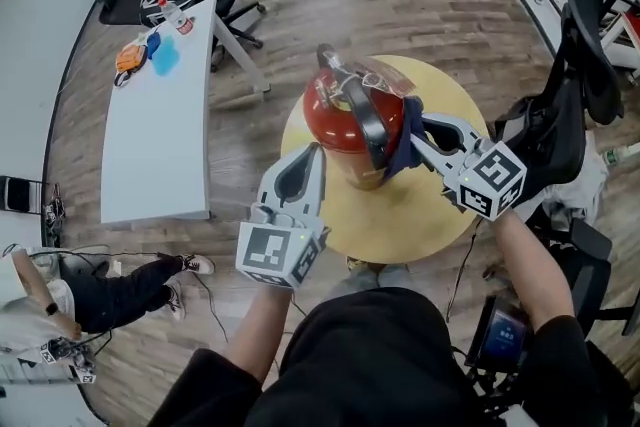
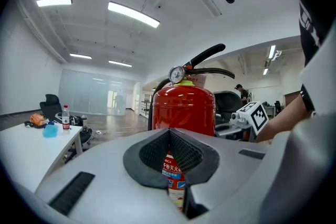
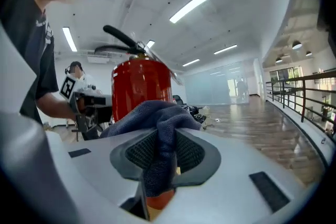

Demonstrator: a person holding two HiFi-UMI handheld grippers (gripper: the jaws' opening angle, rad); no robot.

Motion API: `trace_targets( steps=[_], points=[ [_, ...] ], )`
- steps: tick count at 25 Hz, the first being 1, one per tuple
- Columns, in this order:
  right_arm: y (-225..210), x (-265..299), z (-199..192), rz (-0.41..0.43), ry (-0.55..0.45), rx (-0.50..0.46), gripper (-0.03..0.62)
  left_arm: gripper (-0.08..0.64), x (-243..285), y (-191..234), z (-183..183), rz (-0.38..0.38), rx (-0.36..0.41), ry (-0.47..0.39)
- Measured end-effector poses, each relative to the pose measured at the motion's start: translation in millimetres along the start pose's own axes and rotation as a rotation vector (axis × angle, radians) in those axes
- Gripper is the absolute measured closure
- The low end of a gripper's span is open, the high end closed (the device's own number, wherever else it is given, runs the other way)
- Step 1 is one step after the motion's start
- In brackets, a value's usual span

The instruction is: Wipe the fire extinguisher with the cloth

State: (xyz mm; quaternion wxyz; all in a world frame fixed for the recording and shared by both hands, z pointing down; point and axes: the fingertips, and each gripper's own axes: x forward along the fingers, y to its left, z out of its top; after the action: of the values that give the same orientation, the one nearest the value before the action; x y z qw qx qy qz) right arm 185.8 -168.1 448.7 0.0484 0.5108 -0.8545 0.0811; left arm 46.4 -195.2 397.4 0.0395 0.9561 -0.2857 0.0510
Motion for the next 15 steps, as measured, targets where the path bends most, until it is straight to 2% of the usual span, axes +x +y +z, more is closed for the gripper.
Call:
trace_targets(
  steps=[3, 6, 9, 10, 13, 15],
  points=[
    [-8.7, 7.5, -40.7, -0.009, 0.066, 0.026, 0.489, 0.537, 0.3, -1.4, 0.9, 0.004, 0.004, 0.004],
    [-18.8, 20.1, -95.2, -0.007, 0.208, 0.003, 0.489, 0.537, 0.4, -1.6, 1.8, 0.012, -0.006, 0.000],
    [-22.5, 29.5, -134.8, 0.019, 0.259, 0.065, 0.491, 0.537, -1.7, 0.1, 0.9, 0.022, -0.025, 0.009],
    [-21.4, 31.2, -150.9, 0.022, 0.302, 0.053, 0.491, 0.537, -1.5, 0.2, -0.7, 0.026, -0.020, 0.019],
    [-10.0, 34.3, -220.4, 0.056, 0.508, -0.073, 0.491, 0.537, 0.2, -1.2, -6.0, 0.041, 0.000, 0.044],
    [-5.4, 36.8, -250.1, 0.056, 0.559, -0.059, 0.489, 0.537, -0.4, -2.6, -5.2, 0.050, -0.002, 0.047]
  ],
)
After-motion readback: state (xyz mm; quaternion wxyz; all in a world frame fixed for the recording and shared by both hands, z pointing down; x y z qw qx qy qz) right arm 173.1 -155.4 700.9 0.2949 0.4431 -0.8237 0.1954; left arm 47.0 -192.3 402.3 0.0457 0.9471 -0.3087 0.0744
